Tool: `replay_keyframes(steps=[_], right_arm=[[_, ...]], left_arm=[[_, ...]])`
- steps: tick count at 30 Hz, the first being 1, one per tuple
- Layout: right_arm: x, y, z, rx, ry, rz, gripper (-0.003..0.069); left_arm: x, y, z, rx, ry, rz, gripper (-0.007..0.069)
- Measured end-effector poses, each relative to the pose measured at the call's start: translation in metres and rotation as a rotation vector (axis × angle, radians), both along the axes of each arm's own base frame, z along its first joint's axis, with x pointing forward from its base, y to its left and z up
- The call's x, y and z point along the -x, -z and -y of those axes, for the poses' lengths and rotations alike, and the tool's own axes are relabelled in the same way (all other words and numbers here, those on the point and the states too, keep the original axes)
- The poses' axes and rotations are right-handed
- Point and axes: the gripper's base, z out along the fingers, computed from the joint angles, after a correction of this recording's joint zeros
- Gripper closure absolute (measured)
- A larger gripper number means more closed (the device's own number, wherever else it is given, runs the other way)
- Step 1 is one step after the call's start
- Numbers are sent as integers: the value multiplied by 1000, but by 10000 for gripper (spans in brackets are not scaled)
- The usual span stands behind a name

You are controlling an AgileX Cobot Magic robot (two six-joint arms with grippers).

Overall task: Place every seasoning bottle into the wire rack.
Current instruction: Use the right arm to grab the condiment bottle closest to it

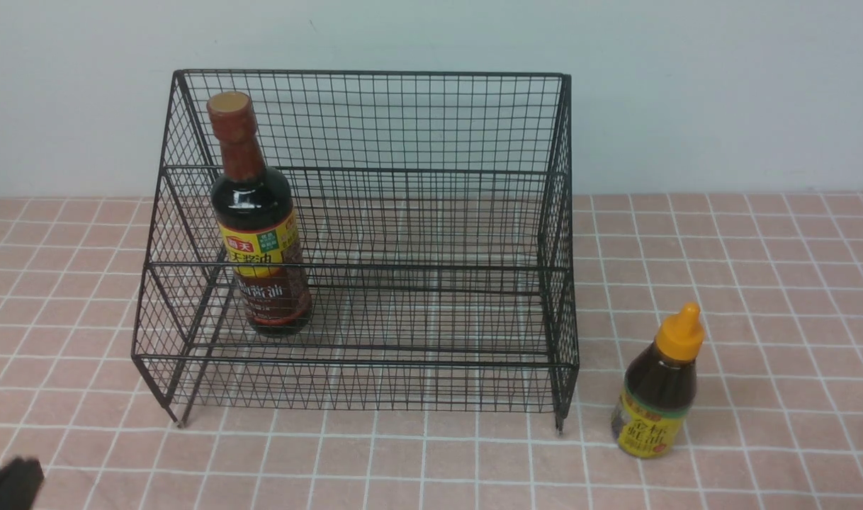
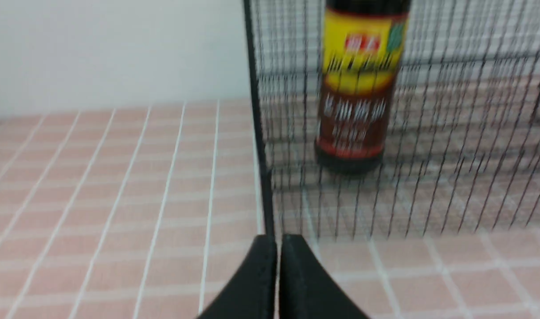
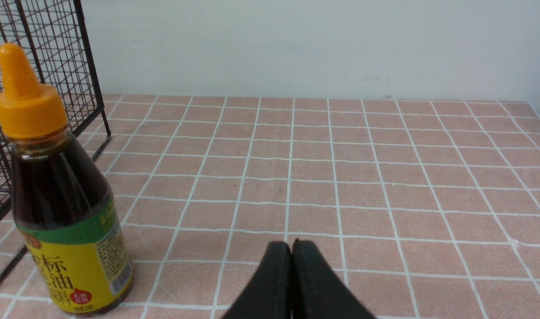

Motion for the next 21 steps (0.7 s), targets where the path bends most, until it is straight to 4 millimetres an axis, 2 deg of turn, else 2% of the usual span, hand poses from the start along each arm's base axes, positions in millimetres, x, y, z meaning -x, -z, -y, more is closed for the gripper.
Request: replay_keyframes(steps=[7,21], right_arm=[[0,0,0,0,0,0,673],[0,0,0,0,0,0,673]], left_arm=[[7,14,0,-38,9,-80,631],[7,15,-1,-43,9,-86,631]])
